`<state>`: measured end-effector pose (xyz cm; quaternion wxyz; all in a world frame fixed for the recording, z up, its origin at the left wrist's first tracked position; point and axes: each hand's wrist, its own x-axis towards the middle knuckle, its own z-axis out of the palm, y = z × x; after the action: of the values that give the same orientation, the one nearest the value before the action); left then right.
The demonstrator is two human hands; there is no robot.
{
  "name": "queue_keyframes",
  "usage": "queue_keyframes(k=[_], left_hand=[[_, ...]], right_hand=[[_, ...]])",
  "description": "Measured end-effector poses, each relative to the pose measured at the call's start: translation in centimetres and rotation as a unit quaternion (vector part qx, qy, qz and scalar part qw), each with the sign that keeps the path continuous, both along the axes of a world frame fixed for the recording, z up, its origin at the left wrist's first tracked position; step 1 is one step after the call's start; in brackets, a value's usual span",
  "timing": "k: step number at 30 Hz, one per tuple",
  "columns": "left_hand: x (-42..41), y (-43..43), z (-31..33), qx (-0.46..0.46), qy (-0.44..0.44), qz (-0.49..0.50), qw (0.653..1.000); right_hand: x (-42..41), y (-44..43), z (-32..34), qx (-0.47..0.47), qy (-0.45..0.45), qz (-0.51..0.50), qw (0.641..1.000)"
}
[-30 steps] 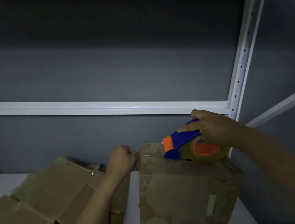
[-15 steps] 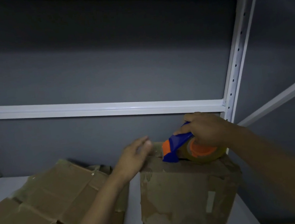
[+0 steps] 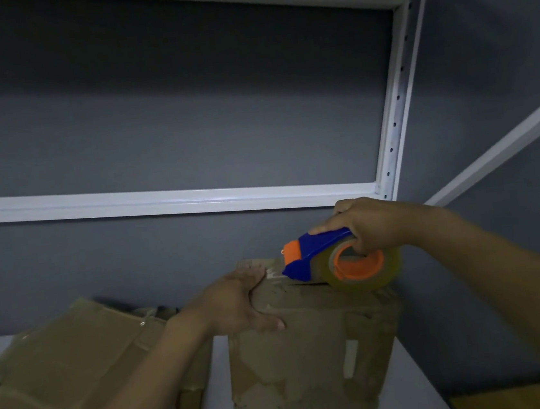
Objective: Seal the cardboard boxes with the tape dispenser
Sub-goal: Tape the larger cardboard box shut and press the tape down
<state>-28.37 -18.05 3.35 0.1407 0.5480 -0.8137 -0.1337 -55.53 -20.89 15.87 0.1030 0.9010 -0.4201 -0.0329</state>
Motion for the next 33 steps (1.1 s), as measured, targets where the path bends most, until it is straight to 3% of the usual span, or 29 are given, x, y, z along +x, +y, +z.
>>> queue_keyframes(k=[11,17,20,25,33], left_hand=[[0.5,-0.4,1.6,0.014,-0.075,-0.022,0.997],[2.8,-1.1,3.0,0.044,-0.132,-0.019,0.99],[0.8,-0.9,3.6,0.038,-0.208,-0.026,0.977],[-3.7,-0.7,2.5,0.008,-0.173,-0.067,0.983],[-1.9,-2.3,0.6,-0.035,-0.171,-0.083,0.981]], right_hand=[[-5.6,0.7,-0.1,0.004,-0.023,-0.071,0.997],[-2.5,2.0,-0.6,-0.02,-0.099,-0.016,0.995],[-2.1,2.2,-1.2,-0.029,-0.153,-0.016,0.988],[-1.3,2.6,-1.1,-0.009,-0.121,-0.026,0.992],[-2.6,2.0,-0.5,-0.014,-0.112,-0.043,0.993]])
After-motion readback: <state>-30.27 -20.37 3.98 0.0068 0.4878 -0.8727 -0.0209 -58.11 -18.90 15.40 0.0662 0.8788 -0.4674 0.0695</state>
